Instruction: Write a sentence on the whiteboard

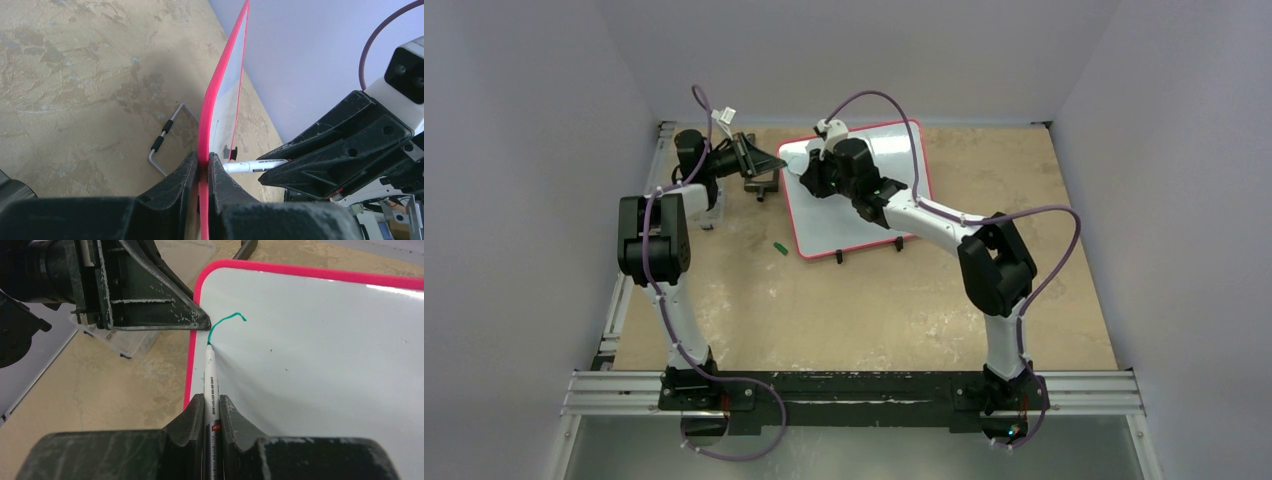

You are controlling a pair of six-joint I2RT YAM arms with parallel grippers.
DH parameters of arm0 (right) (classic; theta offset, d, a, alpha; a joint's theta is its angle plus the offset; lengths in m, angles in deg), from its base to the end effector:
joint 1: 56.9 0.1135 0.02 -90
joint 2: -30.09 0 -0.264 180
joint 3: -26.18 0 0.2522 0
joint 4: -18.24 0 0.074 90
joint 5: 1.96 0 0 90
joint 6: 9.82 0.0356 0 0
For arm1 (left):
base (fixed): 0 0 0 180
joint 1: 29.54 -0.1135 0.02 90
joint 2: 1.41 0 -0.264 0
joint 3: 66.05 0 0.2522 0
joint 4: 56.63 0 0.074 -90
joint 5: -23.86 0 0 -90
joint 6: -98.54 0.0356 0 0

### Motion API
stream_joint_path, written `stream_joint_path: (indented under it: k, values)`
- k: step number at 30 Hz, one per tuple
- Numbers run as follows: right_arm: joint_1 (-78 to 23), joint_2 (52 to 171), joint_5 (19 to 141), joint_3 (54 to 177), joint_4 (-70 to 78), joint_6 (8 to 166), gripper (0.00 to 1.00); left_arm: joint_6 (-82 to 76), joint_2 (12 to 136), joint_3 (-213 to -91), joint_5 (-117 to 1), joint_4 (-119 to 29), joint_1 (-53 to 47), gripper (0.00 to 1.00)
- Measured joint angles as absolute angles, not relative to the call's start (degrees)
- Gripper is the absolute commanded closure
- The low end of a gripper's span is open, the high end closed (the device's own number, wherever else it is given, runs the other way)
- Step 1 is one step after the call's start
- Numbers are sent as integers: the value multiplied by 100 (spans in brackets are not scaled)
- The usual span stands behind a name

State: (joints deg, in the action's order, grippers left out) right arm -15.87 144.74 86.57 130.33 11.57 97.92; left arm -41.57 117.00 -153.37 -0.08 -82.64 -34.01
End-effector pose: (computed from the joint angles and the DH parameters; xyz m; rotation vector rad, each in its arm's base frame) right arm 0.3636 0.3176 0.2751 -0.4087 1.8922 0.7223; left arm 0.4508 0.0026 0.2076 0.1116 1.8469 -1.5172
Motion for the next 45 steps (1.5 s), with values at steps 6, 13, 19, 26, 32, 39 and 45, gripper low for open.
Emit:
stream_joint_path:
  k: [6, 13, 19, 26, 32, 39, 45]
  values:
    - [-1567, 14262, 8661, 12688, 1155, 9790, 100, -4165, 11702, -15317, -17, -8266, -3401, 100]
    - [-1571, 14116, 8757, 12497, 1098, 9748, 100, -4172, 11702, -15317, -10, -8286, -3401, 100]
    - [-1565, 14101, 8913, 12543, 987, 9709, 100, -4183, 11702, -15315, -17, -8310, -3401, 100]
    - [-1565, 14101, 9131, 12694, 812, 9683, 100, -4196, 11702, -15304, -14, -8366, -3401, 100]
    - [-1567, 14053, 9133, 12714, 790, 9663, 100, -4296, 11702, -15302, 16, -8484, -3401, 100]
    - [-1567, 13956, 8996, 12714, 812, 9667, 100, -4342, 11702, -15302, 66, -8574, -3401, 100]
    - [-1565, 13956, 8987, 12729, 818, 9685, 100, -4349, 11702, -15302, 77, -8607, -3401, 100]
